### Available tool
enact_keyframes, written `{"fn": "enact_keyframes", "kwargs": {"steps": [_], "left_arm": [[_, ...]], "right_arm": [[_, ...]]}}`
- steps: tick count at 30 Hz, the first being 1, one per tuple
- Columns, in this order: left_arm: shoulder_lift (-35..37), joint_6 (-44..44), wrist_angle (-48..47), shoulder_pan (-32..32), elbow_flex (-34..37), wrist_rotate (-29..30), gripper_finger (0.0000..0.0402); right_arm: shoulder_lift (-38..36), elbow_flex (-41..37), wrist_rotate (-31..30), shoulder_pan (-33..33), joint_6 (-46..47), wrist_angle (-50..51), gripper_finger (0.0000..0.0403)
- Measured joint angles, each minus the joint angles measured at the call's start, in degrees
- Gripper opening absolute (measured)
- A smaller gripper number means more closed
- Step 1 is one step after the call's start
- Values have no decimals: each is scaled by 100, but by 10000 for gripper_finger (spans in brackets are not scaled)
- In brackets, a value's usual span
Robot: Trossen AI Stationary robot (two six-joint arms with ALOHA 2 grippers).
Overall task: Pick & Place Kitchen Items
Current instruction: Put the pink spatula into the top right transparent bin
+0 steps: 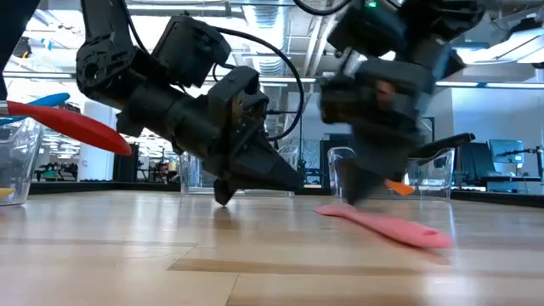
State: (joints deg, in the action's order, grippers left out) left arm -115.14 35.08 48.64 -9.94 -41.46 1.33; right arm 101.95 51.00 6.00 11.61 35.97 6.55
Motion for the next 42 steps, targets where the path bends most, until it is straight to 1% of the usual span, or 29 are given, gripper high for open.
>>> {"fn": "enact_keyframes", "kwargs": {"steps": [3, 6, 12, 14, 19, 21, 23, 26, 30, 35, 42], "left_arm": [[-10, -3, -30, -6, -60, -96, 8], [50, -89, -86, -5, -64, -186, 8], [152, -332, -96, 29, -65, -233, 8], [152, -489, -87, 39, -65, -233, 8], [152, -576, -83, 154, -65, -233, 8], [152, -647, -76, 189, -65, -233, 8], [155, -743, -55, 228, -65, -260, 8], [238, -912, -52, 284, -65, -456, 8], [543, -1189, -61, 302, -65, -544, 8], [1035, -1636, -65, 289, -67, -567, 8], [1523, -1879, -281, 289, -67, -562, 8]], "right_arm": [[-14, 8, -139, -69, -81, -355, 0], [-13, 7, -71, -128, -197, -494, 0], [-20, 3, -23, -167, -211, -74, 0], [-47, 3, 143, -143, -211, 87, 0], [-79, -2, 808, 59, -159, 240, 0], [-79, 58, 896, 200, -46, 307, 0], [-75, 145, 899, 349, 21, 377, 0], [-70, 284, 902, 538, 154, 392, 0], [-70, 476, 867, 732, 282, 374, 0], [-70, 616, 635, 902, 521, 387, 0], [69, 737, 147, 1236, 1053, 395, 0]]}}
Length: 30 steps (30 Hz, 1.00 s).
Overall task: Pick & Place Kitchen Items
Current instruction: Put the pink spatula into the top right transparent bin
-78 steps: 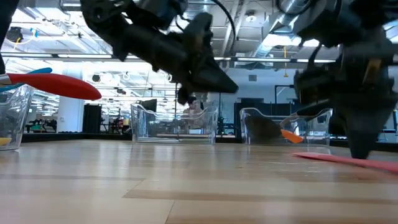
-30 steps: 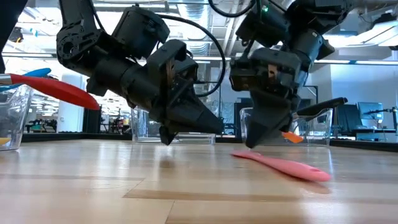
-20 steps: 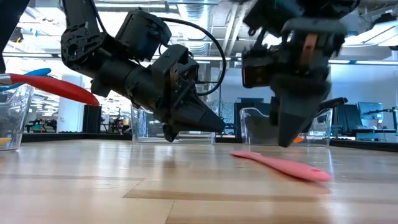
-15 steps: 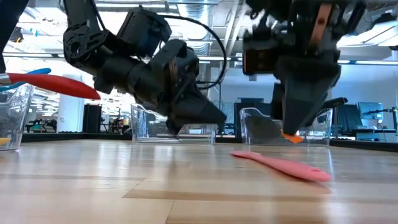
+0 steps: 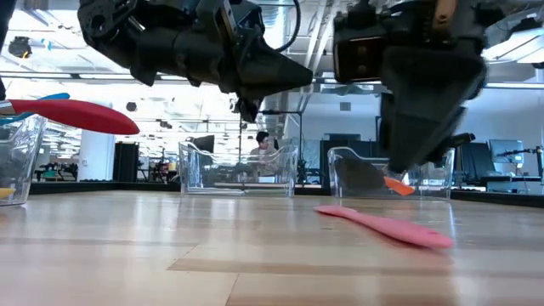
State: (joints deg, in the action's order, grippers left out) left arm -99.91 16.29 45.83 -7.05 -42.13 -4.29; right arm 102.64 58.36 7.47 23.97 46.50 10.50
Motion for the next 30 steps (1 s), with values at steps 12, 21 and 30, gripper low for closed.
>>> {"fn": "enact_keyframes", "kwargs": {"steps": [12, 21, 30], "left_arm": [[419, 0, -59, 0, 367, 21, 8], [463, 0, -61, 0, 407, 20, 8], [463, 0, -60, 0, 407, 19, 8]], "right_arm": [[953, 794, 289, 420, 270, 143, 0], [1109, 980, 355, 562, 677, 274, 0], [1395, 1026, -49, 514, 803, 155, 0]]}}
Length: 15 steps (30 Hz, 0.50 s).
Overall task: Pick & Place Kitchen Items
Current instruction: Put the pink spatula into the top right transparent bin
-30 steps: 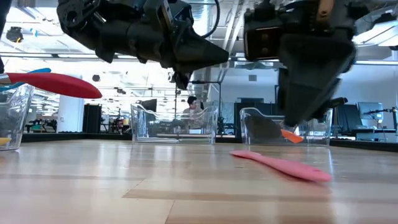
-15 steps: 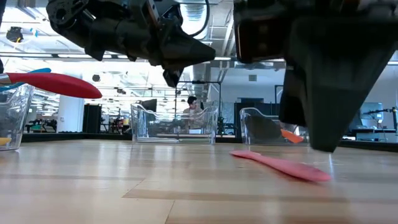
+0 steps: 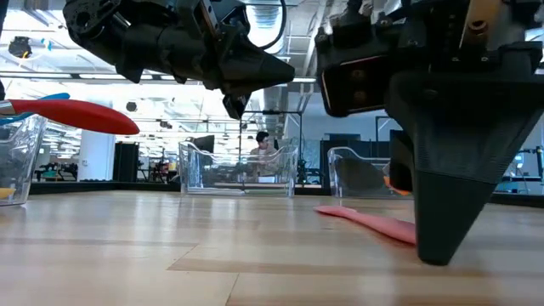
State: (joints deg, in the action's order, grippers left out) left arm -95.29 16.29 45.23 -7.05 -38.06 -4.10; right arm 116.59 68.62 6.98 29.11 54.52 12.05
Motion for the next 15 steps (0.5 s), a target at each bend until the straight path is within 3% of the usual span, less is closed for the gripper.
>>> {"fn": "enact_keyframes", "kwargs": {"steps": [15], "left_arm": [[0, 4, 2, 0, 0, -2, 8]], "right_arm": [[-173, 2, -1388, -90, 214, 966, 0]]}}
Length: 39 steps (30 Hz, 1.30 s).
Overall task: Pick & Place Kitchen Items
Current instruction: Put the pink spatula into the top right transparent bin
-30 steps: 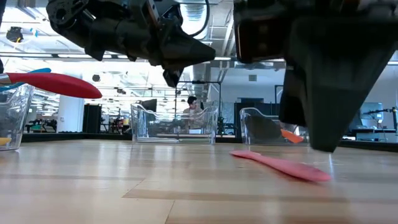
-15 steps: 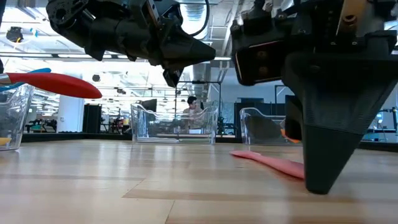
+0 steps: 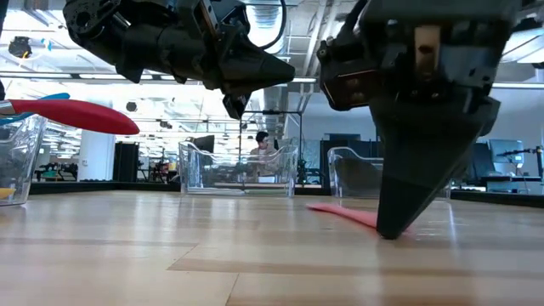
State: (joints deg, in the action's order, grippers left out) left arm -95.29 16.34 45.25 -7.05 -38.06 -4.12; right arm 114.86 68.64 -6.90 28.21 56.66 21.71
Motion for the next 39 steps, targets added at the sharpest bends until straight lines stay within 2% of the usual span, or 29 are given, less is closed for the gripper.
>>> {"fn": "enact_keyframes", "kwargs": {"steps": [8, 17, 24, 39], "left_arm": [[-2, 0, 0, 0, 0, 0, 8], [-2, 0, -11, 0, 0, 0, 8], [-4, 2, -22, 0, 0, -2, 8], [-7, 2, -29, 0, 15, -2, 8]], "right_arm": [[-3, 0, -372, -78, 189, 444, 0], [-90, 289, -88, -28, -462, 614, 0], [-531, 401, -653, -28, -533, 1367, 0], [-246, 413, -187, -85, -411, 1343, 0]]}}
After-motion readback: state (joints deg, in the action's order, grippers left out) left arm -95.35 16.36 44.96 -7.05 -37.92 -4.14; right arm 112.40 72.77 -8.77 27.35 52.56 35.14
